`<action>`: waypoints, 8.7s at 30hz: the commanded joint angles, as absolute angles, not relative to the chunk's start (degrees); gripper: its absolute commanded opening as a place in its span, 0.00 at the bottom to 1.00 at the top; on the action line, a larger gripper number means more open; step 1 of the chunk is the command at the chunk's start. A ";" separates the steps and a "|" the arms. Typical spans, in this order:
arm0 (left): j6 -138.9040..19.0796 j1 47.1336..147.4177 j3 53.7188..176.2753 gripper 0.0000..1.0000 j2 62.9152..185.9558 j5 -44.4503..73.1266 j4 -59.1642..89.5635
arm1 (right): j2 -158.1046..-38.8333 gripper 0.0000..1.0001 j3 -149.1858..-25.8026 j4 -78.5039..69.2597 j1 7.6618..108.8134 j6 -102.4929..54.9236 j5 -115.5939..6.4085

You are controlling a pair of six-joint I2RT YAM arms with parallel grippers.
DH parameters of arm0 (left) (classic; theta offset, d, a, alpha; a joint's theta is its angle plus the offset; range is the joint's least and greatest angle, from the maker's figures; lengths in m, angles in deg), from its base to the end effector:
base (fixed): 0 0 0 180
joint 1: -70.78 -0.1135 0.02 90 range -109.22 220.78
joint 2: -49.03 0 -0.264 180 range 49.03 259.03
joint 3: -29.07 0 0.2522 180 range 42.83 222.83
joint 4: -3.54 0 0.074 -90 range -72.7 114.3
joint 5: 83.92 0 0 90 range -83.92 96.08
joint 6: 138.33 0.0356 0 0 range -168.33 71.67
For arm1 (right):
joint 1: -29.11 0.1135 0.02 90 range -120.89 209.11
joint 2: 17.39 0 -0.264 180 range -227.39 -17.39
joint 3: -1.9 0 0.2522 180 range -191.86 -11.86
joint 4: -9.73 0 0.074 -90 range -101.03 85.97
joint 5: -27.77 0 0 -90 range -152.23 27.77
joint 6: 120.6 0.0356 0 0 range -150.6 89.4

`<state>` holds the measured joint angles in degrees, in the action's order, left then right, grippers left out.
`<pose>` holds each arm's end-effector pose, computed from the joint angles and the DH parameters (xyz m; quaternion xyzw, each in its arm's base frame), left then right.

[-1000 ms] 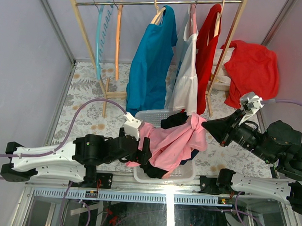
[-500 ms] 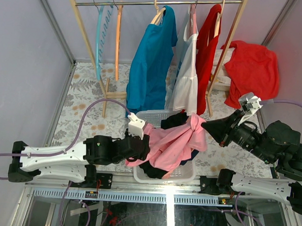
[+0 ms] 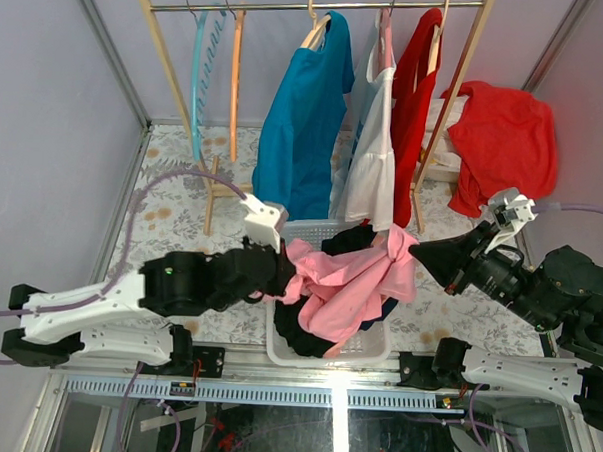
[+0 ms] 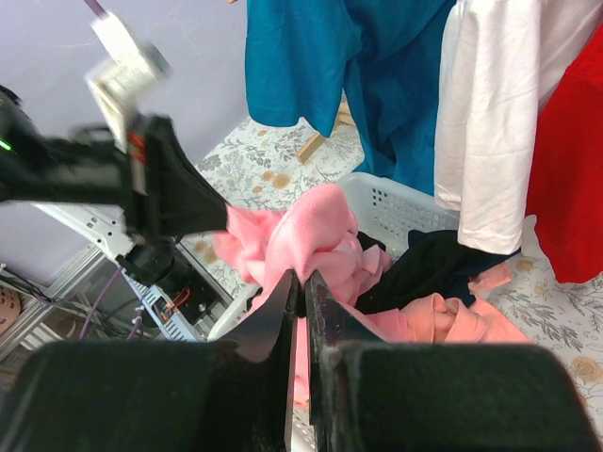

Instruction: Place the t-shirt on the hanger

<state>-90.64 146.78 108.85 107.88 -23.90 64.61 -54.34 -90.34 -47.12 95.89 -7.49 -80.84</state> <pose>0.0654 -0.1889 0.3619 0.1495 0.8700 -0.2293 0.4101 0.0342 0.0510 0.4766 -0.1584 0.6984 0.4042 0.5690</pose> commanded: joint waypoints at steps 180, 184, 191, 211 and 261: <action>-113.37 139.11 81.58 0.38 110.21 -25.86 37.58 | -38.61 0.00 -70.68 -40.83 96.44 -0.89 -85.21; -113.64 139.12 80.37 0.37 110.38 -25.37 37.69 | -38.16 0.00 -69.95 -40.92 96.43 -0.78 -85.32; -113.44 139.07 79.87 0.37 112.79 -25.67 36.71 | -37.52 0.00 -69.88 -40.74 96.45 -0.64 -85.50; -108.57 135.92 86.18 0.00 115.36 -29.52 38.53 | -37.95 0.00 -69.26 -40.44 96.40 -0.41 -85.19; -100.81 132.94 93.82 0.00 98.78 -23.08 50.92 | -40.14 0.04 -67.48 -43.82 96.40 4.07 -77.95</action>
<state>-96.41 133.34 98.31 98.04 -29.54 54.95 -39.69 -62.71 -42.92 96.24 4.82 -71.99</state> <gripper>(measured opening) 0.001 0.084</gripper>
